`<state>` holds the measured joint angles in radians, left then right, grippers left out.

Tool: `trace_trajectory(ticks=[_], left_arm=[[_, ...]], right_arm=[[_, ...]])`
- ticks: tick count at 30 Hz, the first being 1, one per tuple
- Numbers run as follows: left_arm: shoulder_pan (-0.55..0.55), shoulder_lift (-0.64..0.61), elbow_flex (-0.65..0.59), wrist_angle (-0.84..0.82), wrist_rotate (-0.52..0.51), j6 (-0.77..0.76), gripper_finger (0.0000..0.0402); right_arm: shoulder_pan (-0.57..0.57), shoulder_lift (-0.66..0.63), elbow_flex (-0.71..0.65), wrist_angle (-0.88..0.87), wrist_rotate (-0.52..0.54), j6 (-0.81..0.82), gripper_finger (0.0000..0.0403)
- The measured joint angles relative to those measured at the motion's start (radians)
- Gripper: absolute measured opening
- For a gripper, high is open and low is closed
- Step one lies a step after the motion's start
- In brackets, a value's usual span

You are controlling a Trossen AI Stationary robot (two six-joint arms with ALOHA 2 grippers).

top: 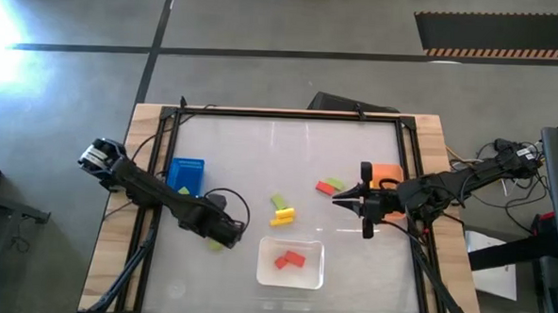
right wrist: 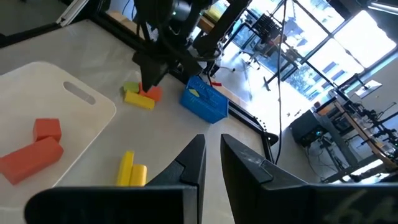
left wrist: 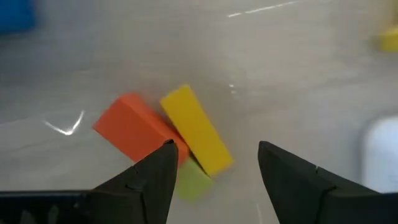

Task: Sort & place blocks by color
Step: Put the orange block into the white bin

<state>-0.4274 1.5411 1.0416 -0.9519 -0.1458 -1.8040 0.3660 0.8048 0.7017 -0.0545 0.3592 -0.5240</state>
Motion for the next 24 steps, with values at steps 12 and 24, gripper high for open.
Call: trace_trajectory(ticks=[12,24], left_arm=[[-0.002,-0.005,-0.097,-0.024,0.017,-0.094,0.0205],[-0.040,-0.005,-0.114,-0.027,0.037,-0.155,0.0205]], right_arm=[[0.000,-0.024,0.000,-0.023,0.004,-0.001,0.0038],[0.000,-0.026,0.000,-0.024,0.004,-0.002,0.0038]])
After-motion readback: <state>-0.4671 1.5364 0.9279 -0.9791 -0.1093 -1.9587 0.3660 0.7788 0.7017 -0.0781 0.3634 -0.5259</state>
